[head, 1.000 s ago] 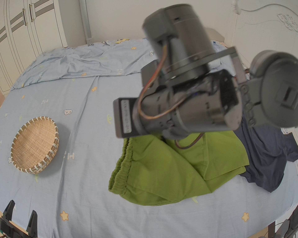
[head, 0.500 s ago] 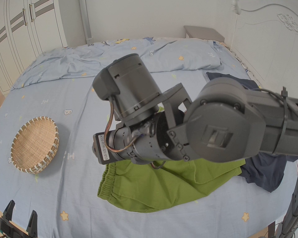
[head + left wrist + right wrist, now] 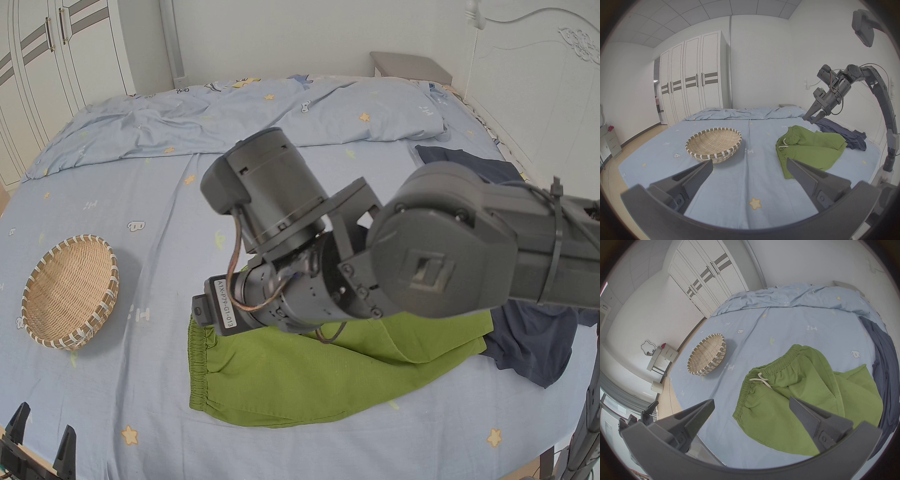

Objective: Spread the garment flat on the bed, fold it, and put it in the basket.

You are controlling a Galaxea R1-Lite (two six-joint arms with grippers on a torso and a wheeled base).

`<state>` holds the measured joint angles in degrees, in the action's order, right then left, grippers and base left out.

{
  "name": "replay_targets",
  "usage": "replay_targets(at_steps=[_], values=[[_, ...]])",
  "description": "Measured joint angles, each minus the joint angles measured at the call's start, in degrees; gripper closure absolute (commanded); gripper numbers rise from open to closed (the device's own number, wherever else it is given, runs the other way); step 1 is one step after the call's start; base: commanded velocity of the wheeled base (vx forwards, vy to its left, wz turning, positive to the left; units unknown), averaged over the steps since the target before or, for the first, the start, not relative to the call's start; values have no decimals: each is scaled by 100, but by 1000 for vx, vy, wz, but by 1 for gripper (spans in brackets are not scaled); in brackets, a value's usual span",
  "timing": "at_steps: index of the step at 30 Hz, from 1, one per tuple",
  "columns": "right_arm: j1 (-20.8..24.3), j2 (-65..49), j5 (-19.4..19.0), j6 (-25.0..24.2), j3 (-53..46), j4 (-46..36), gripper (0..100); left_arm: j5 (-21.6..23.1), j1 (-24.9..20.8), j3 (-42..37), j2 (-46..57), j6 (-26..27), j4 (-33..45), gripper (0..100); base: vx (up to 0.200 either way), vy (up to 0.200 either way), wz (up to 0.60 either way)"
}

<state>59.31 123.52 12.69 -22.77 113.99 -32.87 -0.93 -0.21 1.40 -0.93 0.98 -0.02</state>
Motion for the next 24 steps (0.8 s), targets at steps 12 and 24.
replay_targets(at_steps=[12,24], values=[[-844,-1290,-1320,-177,-1065,-93,0,1034,-380,1891,-1125,-731,750,0,0,0,0],[-2400,-3134,-2648,-213,-3177,462,0,2862,-758,2299,-4276,-1164,436,0,0,0,0]])
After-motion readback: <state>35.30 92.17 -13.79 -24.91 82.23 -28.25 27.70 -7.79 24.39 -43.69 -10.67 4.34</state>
